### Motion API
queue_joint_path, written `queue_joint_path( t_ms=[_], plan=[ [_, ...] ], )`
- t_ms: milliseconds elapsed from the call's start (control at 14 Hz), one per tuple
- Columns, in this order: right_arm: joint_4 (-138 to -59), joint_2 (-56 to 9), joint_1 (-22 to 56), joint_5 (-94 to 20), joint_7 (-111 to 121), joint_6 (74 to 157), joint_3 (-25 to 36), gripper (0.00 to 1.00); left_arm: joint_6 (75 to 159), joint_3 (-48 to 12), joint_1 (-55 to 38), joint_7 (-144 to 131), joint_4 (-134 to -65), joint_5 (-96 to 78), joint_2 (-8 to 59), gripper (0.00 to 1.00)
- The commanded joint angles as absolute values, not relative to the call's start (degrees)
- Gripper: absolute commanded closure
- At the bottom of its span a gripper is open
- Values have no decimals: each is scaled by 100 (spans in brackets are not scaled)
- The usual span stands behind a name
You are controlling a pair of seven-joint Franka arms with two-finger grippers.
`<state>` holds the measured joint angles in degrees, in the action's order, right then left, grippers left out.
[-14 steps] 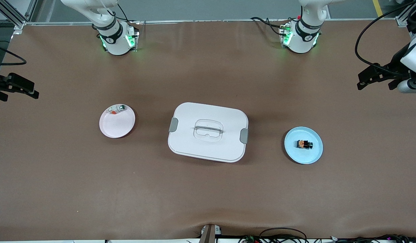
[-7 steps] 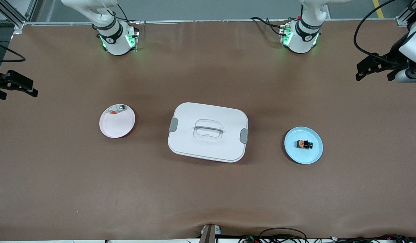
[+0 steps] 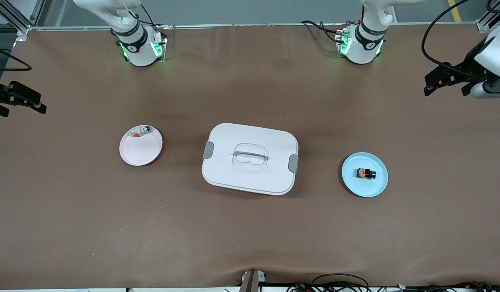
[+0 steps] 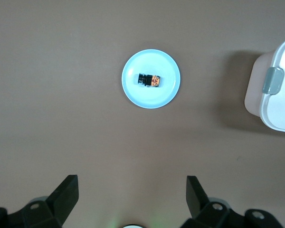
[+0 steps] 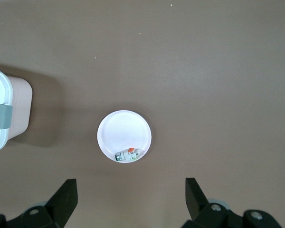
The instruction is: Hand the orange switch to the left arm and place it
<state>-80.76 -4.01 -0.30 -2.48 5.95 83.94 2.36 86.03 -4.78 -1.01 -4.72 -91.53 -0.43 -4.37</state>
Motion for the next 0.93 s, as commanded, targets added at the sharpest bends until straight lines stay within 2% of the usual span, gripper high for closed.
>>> queue_joint_path(
  t_ms=[0, 855],
  plan=[
    [-8481, -79, -26, -229, 554, 8613, 220, 0, 8473, -519, -106, -536, -9176, 97, -519, 0],
    [-8394, -114, -53, -193, 483, 8578, 246, 0, 8464, -466, -62, -545, -8868, 290, -457, 0]
  ],
)
